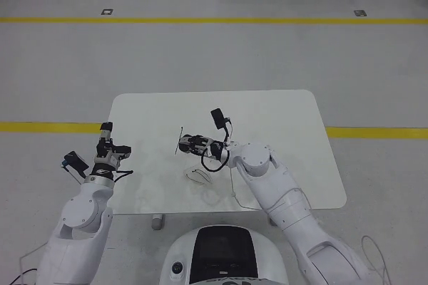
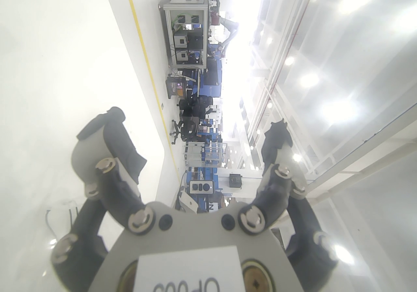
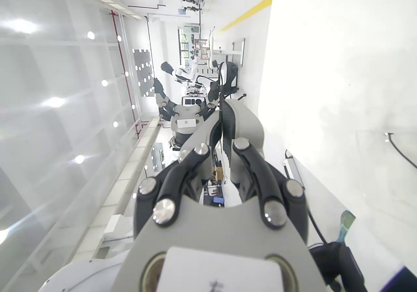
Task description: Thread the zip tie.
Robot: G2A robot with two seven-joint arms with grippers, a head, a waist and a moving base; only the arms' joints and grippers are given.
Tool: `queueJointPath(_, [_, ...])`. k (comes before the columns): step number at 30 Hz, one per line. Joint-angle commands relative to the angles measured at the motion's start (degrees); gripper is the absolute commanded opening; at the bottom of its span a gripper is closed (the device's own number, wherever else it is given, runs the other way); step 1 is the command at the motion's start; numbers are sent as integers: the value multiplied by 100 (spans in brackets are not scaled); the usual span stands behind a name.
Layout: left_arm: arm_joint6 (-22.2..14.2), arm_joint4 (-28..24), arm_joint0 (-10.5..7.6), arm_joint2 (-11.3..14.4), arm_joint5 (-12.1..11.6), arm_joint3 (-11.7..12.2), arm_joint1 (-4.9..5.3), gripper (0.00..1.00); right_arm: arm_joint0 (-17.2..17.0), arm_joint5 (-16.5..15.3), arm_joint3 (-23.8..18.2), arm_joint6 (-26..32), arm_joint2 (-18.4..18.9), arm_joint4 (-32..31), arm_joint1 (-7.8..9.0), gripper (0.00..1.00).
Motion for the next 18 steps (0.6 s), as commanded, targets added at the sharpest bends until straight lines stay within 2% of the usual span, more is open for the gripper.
queueJointPath(1, [-176,771,-15,21,-254,-164,29,100,-20,72,-52,-67,-39,28,0,0])
queueJointPath(3, [-359,1200,3,15,-523,-237,48,100,-4,153,-77,-83,-76,58,3,0])
queueJointPath(7, [-860,2527,43,-52,-1455,-211,119,100,58,380,-57,-122,-124,127,7,0])
queueJointPath(9, [-952,2863,72,-96,-1868,-141,137,100,84,457,-52,-142,-146,158,9,0])
queueJointPath(11, [-1062,3311,44,-122,-1897,-326,168,100,111,582,-41,-192,-152,237,8,0])
queueJointPath(12, [-1091,3529,67,-159,-1897,-332,187,100,123,618,-38,-217,-164,247,8,0])
queueJointPath(18, [-1091,3529,67,-159,-1897,-332,187,100,128,626,-32,-232,-166,236,10,0])
